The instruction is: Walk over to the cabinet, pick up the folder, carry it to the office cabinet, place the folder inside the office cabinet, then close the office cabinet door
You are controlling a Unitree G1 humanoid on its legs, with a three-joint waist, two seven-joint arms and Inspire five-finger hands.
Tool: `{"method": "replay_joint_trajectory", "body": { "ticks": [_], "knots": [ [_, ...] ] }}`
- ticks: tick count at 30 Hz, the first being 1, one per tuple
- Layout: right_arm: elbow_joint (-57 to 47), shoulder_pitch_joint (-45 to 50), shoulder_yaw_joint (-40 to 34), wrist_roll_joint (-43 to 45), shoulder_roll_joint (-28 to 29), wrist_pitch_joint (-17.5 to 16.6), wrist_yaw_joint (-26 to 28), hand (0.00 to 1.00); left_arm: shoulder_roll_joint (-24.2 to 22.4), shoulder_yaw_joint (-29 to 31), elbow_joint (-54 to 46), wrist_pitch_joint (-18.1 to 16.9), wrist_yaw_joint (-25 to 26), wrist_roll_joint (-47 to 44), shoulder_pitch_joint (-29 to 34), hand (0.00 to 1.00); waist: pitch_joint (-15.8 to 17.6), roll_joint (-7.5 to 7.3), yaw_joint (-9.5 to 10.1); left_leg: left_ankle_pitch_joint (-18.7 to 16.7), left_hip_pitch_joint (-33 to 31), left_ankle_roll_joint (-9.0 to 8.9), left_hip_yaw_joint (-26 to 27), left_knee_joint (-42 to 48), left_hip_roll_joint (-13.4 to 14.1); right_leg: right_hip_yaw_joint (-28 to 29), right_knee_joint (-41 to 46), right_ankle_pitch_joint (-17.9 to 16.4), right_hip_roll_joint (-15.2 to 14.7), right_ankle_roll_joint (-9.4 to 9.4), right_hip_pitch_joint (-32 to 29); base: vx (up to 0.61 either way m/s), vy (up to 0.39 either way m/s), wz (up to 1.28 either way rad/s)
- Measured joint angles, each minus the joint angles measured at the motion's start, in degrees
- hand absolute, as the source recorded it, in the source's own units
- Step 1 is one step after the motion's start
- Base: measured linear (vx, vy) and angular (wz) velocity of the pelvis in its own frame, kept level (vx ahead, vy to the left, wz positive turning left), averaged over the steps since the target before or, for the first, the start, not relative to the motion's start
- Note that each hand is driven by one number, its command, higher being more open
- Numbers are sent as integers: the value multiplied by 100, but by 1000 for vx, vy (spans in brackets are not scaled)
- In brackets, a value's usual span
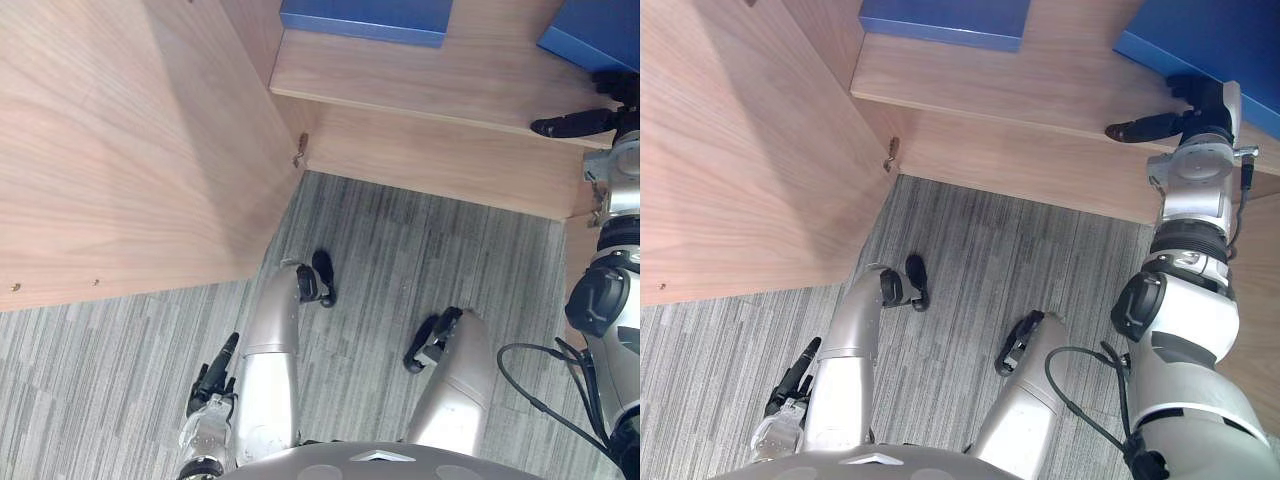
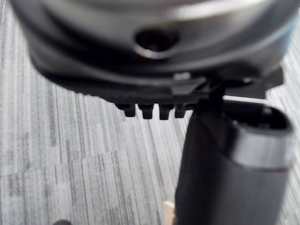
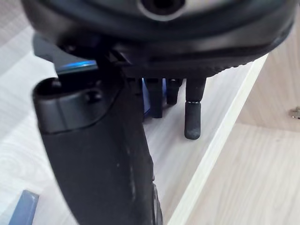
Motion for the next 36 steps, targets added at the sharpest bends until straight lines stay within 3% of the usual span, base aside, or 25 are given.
{"method": "replay_joint_trajectory", "body": {
  "ticks": [4, 6, 12, 17, 23, 24, 25, 26, 28, 29, 30, 33, 36],
  "knots": [
    [-1, -54, 59, -1083, -88, 15, 59, 100, 27, -1, 1, 0, 40, 3, 1, 100, 9, 10, -15, 15, 11, -23, 107, -143, 7, 27, -52, 4, -2, 7, -50, -35, -5, 9],
    [-17, -256, 136, -1613, -163, 85, 67, 100, 28, 1, 3, -1, 123, 67, -126, 100, 42, 26, -33, 81, 48, -122, 253, -342, 15, 71, -170, 19, 18, 29, -107, -36, -5, 9],
    [-32, -535, 368, -2114, -173, 293, 92, 100, 25, 55, 0, -17, 274, 195, -333, 100, 142, 53, -62, 87, 105, -133, 349, -481, 21, 150, -333, 47, 115, 80, -95, -13, 19, -2],
    [-216, -707, 958, -2588, -173, 409, 107, 100, -6, 185, 1, -76, 346, 197, -532, 100, 280, 52, -176, 86, 213, -133, 524, -590, 31, 300, -489, 84, 221, 143, -86, -12, 34, -4],
    [-769, -624, 2256, -3180, -170, 429, 62, 100, 34, 305, -5, -94, 458, 196, -906, 100, 420, -12, -337, 79, 344, -157, 800, -672, 73, 469, -727, 159, 315, 184, -78, -14, 26, -7],
    [-811, -588, 2368, -3232, -167, 422, 65, 100, 32, 329, -5, -93, 471, 196, -932, 100, 436, -19, -327, 10, 335, -181, 795, -510, 117, 473, -732, 163, 322, 179, -71, 4, 49, -26],
    [-882, -423, 2567, -3328, -129, 408, 65, 100, 32, 398, 4, -87, 518, 196, -935, 100, 464, -21, -271, -119, 380, 12, 720, -302, 215, 487, -624, 190, 344, 218, 10, 10, 49, -31],
    [-930, -319, 2668, -3343, -108, 408, 56, 100, 54, 407, 8, -89, 533, 196, -956, 100, 466, -40, -279, -169, 386, 39, 723, -248, 227, 511, -607, 213, 344, 258, 4, -3, 59, -14],
    [-801, -84, 2904, -3449, -90, 493, 82, 100, 46, 402, 3, -87, 530, 197, -1187, 100, 485, -88, -369, -246, 400, -125, 897, -331, 182, 574, -826, 238, 343, 252, -46, -10, 40, 8],
    [-740, 144, 2959, -3467, -42, 522, 122, 100, 62, 412, -17, -70, 538, 195, -1207, 100, 511, -77, -287, -536, 436, -129, 588, 325, 245, 595, -812, 297, 407, 216, -43, 26, 83, -22],
    [-932, 310, 2947, -3527, 34, 585, -133, 100, 114, 424, 0, -88, 550, 195, -1208, 100, 568, -42, -308, -786, 489, 306, 506, 333, 156, 627, -780, 454, 403, 220, -26, 22, 115, -24],
    [-951, 335, 3047, -3557, 49, 611, -111, 100, 189, 431, 2, -88, 563, 199, -1231, 100, 569, -42, -436, -838, 510, 267, 546, 378, 156, 676, -790, 549, 396, 303, -4, -3, 54, 1],
    [-985, 530, 3180, -3560, 63, 616, -91, 100, 195, 432, 19, -85, 564, 209, -1216, 100, 566, -49, -419, -876, 710, 211, 559, 346, 160, 676, -812, 569, 399, 293, 160, -17, -14, -4]
  ]
}}
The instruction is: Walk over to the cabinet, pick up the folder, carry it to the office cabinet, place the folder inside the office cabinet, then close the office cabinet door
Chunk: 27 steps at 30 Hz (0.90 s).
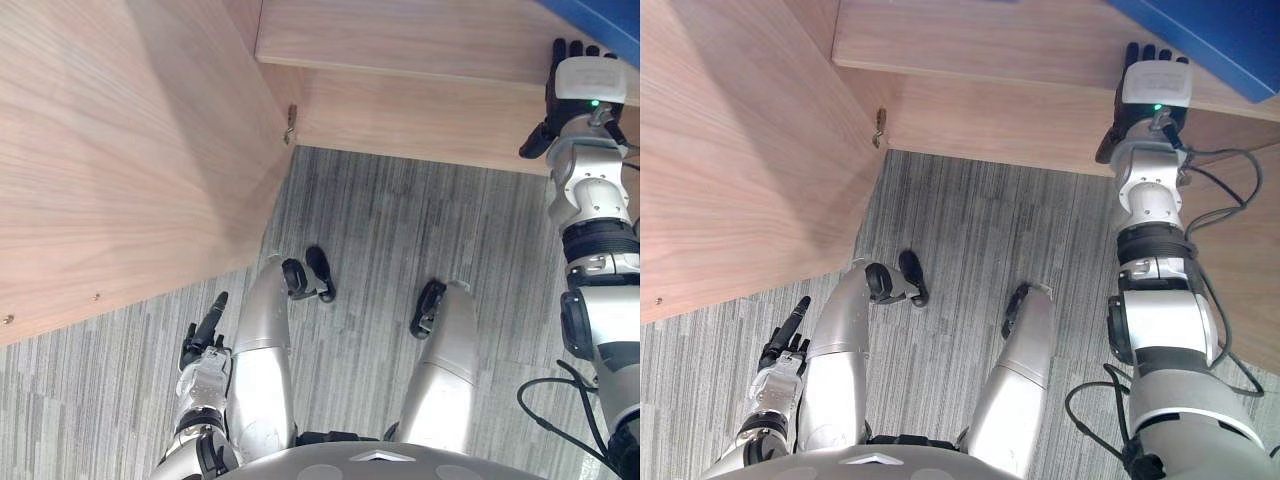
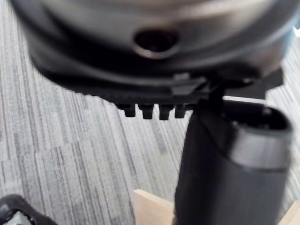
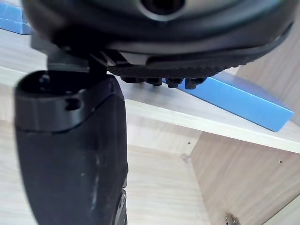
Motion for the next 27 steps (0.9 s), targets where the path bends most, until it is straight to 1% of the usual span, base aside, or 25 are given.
{"method": "replay_joint_trajectory", "body": {
  "ticks": [4, 7, 8, 13, 14, 17, 21, 24, 27],
  "knots": [
    [-92, 197, 242, 0, 101, -42, 65, 100, 3, -4, 36, 3, 4, 14, 11, 100, -30, -44, 36, 14, 276, -33, 28, -169, 83, -72, -177, 64, 92, -27, 244, -5, -35, -16],
    [-90, 255, 325, 7, 296, -69, 73, 100, 9, -24, 46, 3, 5, 33, 1, 100, -166, -150, -21, 10, 318, -55, 41, -193, 142, -93, -208, 68, 138, -23, 257, 19, -20, -11],
    [-93, 300, 328, 8, 366, -74, 73, 100, 14, -59, 45, 6, -2, 11, -9, 100, -206, -170, -21, 25, 336, -29, 23, -192, 174, -123, -237, 84, 182, 4, 295, 32, -12, -13],
    [-60, 565, 479, 259, 693, 40, 95, 100, 5, -159, 84, -2, 37, -2, -11, 100, -322, -196, -48, 20, 663, -56, 13, -365, 207, -265, -480, 106, 213, 0, 693, 29, 7, -6],
    [-53, 726, 570, 264, 819, 44, 135, 100, 2, -264, 92, -4, 75, -3, 35, 100, -394, -201, -59, 29, 838, -79, 16, -496, 205, -330, -634, 125, 223, -23, 900, 27, 23, -7],
    [-31, 1000, 781, 281, 1060, 39, 206, 100, 25, -501, 90, -19, 123, 0, 180, 100, -570, -225, -59, 96, 1140, -150, 47, -807, 211, -437, -1013, 232, 296, -66, 1227, 54, 31, -14],
    [99, 1625, 1151, 487, 1508, -64, 325, 100, 25, -907, 95, -62, 197, 2, 400, 100, -772, -227, -65, 285, 1849, -263, 88, -1446, 142, -702, -1683, 422, 309, -95, 2006, 69, 17, -7],
    [194, 2013, 1537, 493, 1894, -140, 331, 100, 33, -1242, 107, -135, 242, 42, 457, 100, -808, -223, -81, 495, 2290, -359, 89, -1981, 129, -919, -2270, 635, 426, -148, 2526, 58, -15, -6],
    [125, 2268, 1882, 441, 2073, -173, 336, 100, 94, -1522, 185, -152, 283, 241, 452, 100, -828, -229, -100, 655, 2618, -417, 88, -2369, 123, -1079, -2715, 806, 524, -181, 2932, 42, -29, -5]
  ]
}}
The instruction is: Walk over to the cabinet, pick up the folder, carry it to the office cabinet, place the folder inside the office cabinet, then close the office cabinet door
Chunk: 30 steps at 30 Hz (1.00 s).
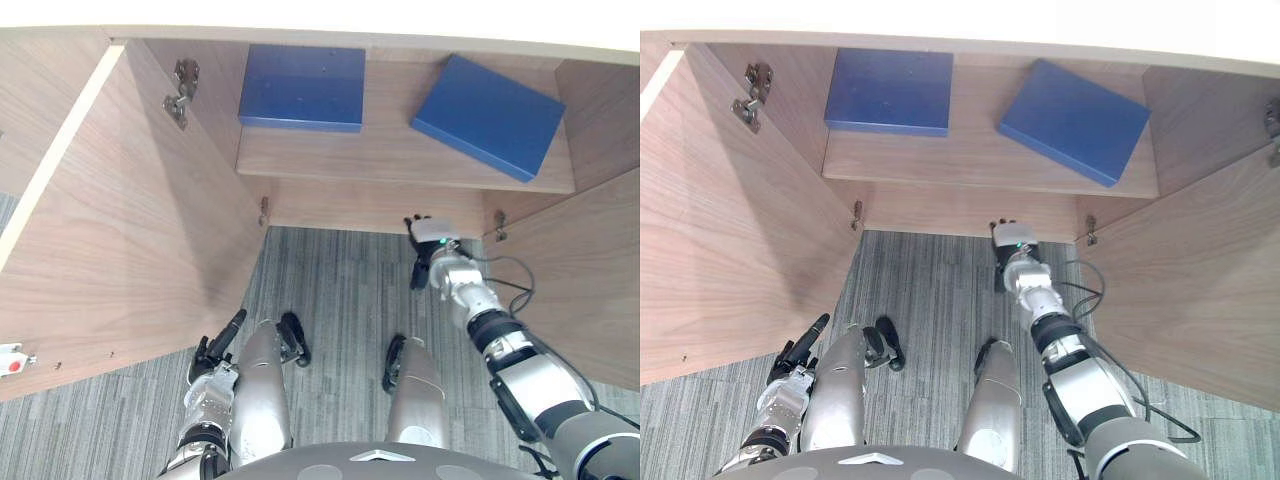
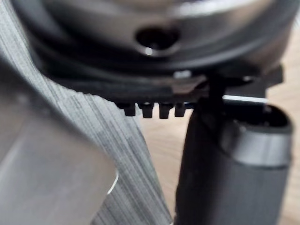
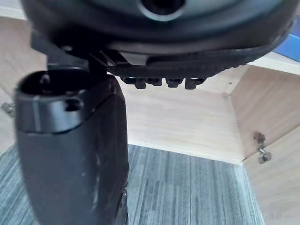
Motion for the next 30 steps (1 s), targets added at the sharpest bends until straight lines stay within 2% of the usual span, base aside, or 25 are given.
{"method": "replay_joint_trajectory", "body": {
  "ticks": [4, 7, 10, 12, 14, 15, 17, 20, 22, 24, 26, 30],
  "knots": [
    [-670, 700, 252, -216, 74, -237, 26, 100, 161, -308, 293, -22, 193, 132, 28, 100, -85, -68, -102, 307, 597, -104, 17, -766, -76, -268, -822, 303, 135, -39, 704, 55, -41, -1],
    [-615, 1111, 251, -218, 131, -310, 25, 100, 329, -525, 553, -17, 280, 246, 60, 100, -260, -138, -149, 618, 999, -188, 5, -1407, -188, -426, -1567, 608, 276, -57, 1153, 62, -43, 1],
    [-307, 1548, 236, -216, 130, -344, 38, 100, 336, -561, 603, -16, 278, 319, 260, 100, -438, -122, -283, 858, 1298, -240, -101, -1943, -324, -660, -2410, 969, 448, -54, 1713, 93, -26, 13],
    [-67, 1842, 155, -200, 114, -348, 63, 100, 370, -542, 541, 30, 158, 457, 479, 100, -515, -102, -304, 994, 1475, -226, -230, -2231, -431, -771, -2882, 1203, 506, -28, 2048, 92, 6, 14],
    [195, 2376, -287, 25, 143, -406, 96, 100, 464, -437, 35, 13, -195, 445, 1175, 100, -621, -54, -292, 1141, 1687, -239, -419, -2574, -584, -1027, -3477, 1418, 540, -11, 2514, 81, 23, 37],
    [318, 2517, -482, 93, 188, -423, 84, 100, 459, -382, -52, -11, -221, 448, 1327, 100, -698, -34, -275, 1185, 1708, -245, -473, -2666, -623, -1098, -3595, 1460, 546, -10, 2595, 47, 11, 49],
    [1117, 2676, -1254, 590, 481, -360, -85, 100, 417, -171, -228, -114, -172, 504, 1815, 100, -910, 27, -237, 1477, 1985, -255, -568, -3239, -819, -1272, -3938, 1567, 537, -34, 2862, 29, 2, 36],
    [1713, 2741, -2125, 1506, 568, -199, -395, 100, 199, -225, -391, -153, -126, 641, 2120, 100, -1069, 170, -215, 1808, 2354, -292, -785, -3942, -1019, -1537, -4071, 1534, 522, -90, 3140, -28, 6, 46],
    [1921, 3019, -2931, 2804, 615, -128, -715, 100, -112, -259, -408, -170, -125, 646, 2187, 100, -1149, 239, -106, 2138, 2817, -353, -896, -4602, -1097, -1696, -4098, 1472, 564, -149, 3399, -34, 22, 29],
    [1875, 3285, -3494, 3794, 839, -208, -892, 100, -281, -205, -347, -136, -178, 637, 2187, 100, -1260, 181, -114, 2151, 2871, -360, -909, -4613, -1052, -1708, -4064, 1436, 598, -184, 3450, -18, 6, 3],
    [1801, 3599, -4156, 4705, 1142, -326, -1093, 100, -238, -217, -249, -147, -121, 727, 2162, 100, -1437, 115, -158, 2137, 2968, -388, -875, -4617, -1012, -1697, -4052, 1393, 631, -237, 3537, 5, -18, -6],
    [1730, 3997, -4951, 5958, 1549, -536, -1308, 100, -173, -235, 71, -233, 25, 1145, 2032, 100, -1581, 115, -287, 2068, 3181, -421, -709, -4619, -968, -1493, -4054, 1379, 653, -262, 3638, 17, 3, -25]
  ]
}}
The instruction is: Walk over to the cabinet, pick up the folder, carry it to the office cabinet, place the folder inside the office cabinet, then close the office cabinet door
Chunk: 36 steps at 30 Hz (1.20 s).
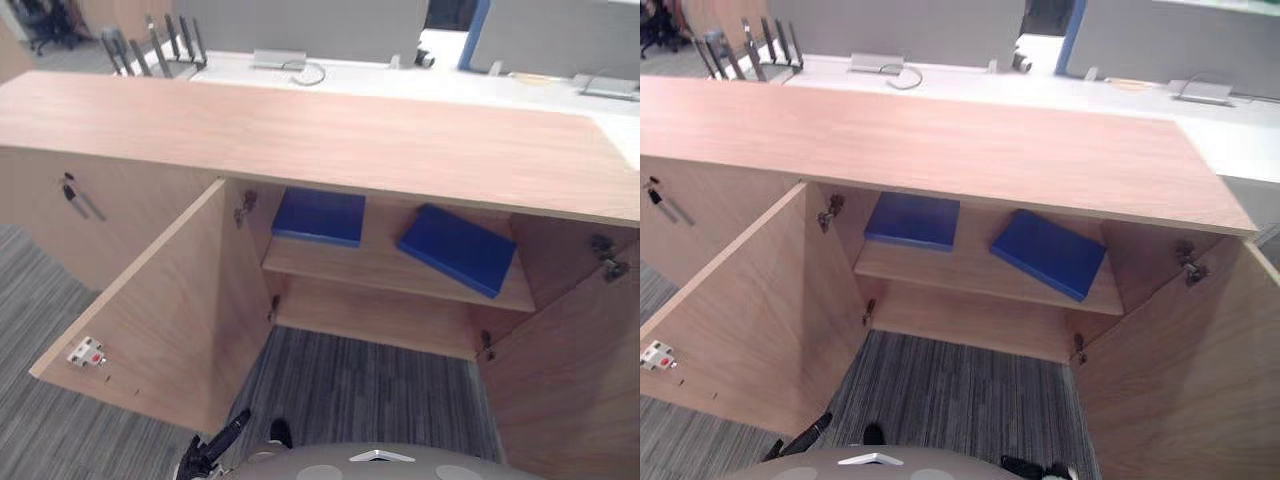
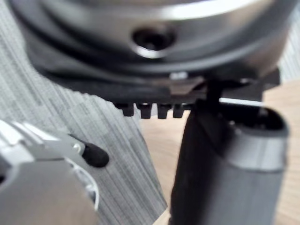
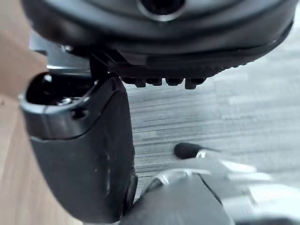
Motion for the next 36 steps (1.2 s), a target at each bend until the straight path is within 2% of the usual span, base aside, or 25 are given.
{"method": "replay_joint_trajectory", "body": {
  "ticks": [3, 5, 8, 11, 12, 14, 17, 18, 19, 20, 23, 25, 27, 29, 30, 32, 36],
  "knots": [
    [-88, 215, -257, 671, 67, -150, -98, 100, 168, -406, 227, -21, 154, 584, -116, 100, -37, 66, -82, -52, 114, 6, 154, -1, 24, 183, -10, 6, 17, -8, 5, 6, 16, -29],
    [-91, 260, -281, 877, 66, -184, -120, 100, 511, -1317, 340, -44, 180, 1326, -222, 100, -44, 104, -166, -69, 137, -15, 155, -1, 22, 236, -19, 8, 23, -11, 5, 13, 12, -9],
    [-88, 254, -200, 804, 61, -192, -126, 100, 848, -2126, 450, -64, 91, 2250, -364, 100, -49, 85, -170, -96, 167, -25, 159, -1, 17, 325, -95, 16, 47, -20, 34, 27, 12, -10],
    [-54, 227, -61, 797, 33, -192, -121, 100, 986, -2462, 505, -89, 34, 2475, -454, 100, -48, 56, -198, -137, 210, -19, 159, 0, -2, 351, -130, 21, 43, -22, 83, 59, 13, -3],
    [13, 145, 15, 798, 3, -184, -99, 100, 1049, -2566, 514, -97, 30, 2470, -448, 100, -38, 26, -269, -161, 247, -23, 179, 2, 2, 382, -132, 27, 47, -18, 99, 76, 4, -5],
    [15, 110, 9, 799, 5, -182, -73, 100, 1059, -2561, 527, -89, 37, 2461, -429, 100, -25, 13, -273, -219, 307, -64, 247, 30, 25, 452, -133, 22, 64, -16, 116, 89, -9, -23],
    [19, -28, -93, 803, 18, -183, -64, 100, 1050, -2313, 556, -76, 52, 2423, -434, 100, 141, -35, -282, -684, 195, -138, 372, 792, 291, 585, -71, -59, 124, -87, 206, 69, -47, -31],
    [15, -64, -267, 806, 39, -189, -40, 100, 984, -2075, 555, -51, 100, 2374, -423, 100, 242, 1, -271, -1066, 22, -167, 388, 1495, 513, 664, -38, -111, 228, -95, 277, 56, -100, -39],
    [5, -74, -458, 811, 76, -187, -28, 100, 840, -1719, 525, -14, 146, 2309, -395, 100, 278, 51, -243, -1305, -130, -126, 383, 2109, 771, 740, 77, -208, 339, -87, 288, 57, -82, -44],
    [-6, -71, -532, 819, 95, -186, -31, 100, 748, -1463, 462, -9, 156, 2209, -353, 100, 342, 139, -206, -1395, -171, -126, 354, 2440, 919, 826, 204, -304, 382, -98, 291, 69, -45, -34],
    [-112, -1, -556, 848, 128, -186, -82, 100, 469, -861, 231, -12, 245, 2115, -262, 100, 421, 158, -138, -1373, -580, -56, 24, 3531, 1125, 962, 558, -583, 384, -102, 275, 94, -44, -13],
    [-147, -8, -542, 846, 130, -189, -78, 100, 369, -623, 175, -12, 314, 1960, -254, 100, 445, 133, -132, -1282, -844, -51, -102, 3971, 1134, 990, 661, -673, 303, -88, 273, 89, 1, -4],
    [-260, -29, -525, 844, 116, -192, -78, 100, 204, -348, 168, -11, 353, 1942, -236, 100, 452, 198, -103, -1401, -761, -85, -143, 3639, 979, 1109, 768, -735, 228, -32, 138, 70, 59, -22],
    [-376, -32, -494, 841, 121, -213, -62, 100, 51, -13, 218, 37, 389, 1926, -208, 100, 480, 257, -110, -1612, -312, -271, -64, 2735, 787, 1254, 869, -734, 212, 100, -97, 75, 84, -31],
    [-380, -34, -490, 843, 140, -213, -68, 100, 51, 45, 214, 40, 396, 1924, -219, 100, 492, 264, -109, -1642, -270, -263, -13, 2634, 774, 1264, 849, -721, 197, 119, -108, 75, 76, -18],
    [-400, -41, -456, 847, 234, -231, -88, 100, 52, 287, 177, 39, 421, 1926, -217, 100, 566, 106, -85, -1677, -174, -269, 168, 2482, 701, 1328, 800, -674, 138, 165, -116, 83, 81, -19],
    [-463, 27, -196, 853, 211, -301, -92, 100, 45, 338, 187, 106, 450, 1895, -215, 100, 514, 73, 4, -1742, 109, -309, 480, 2142, 644, 1513, 710, -605, 123, 198, -141, 59, 55, -34]
  ]
}}
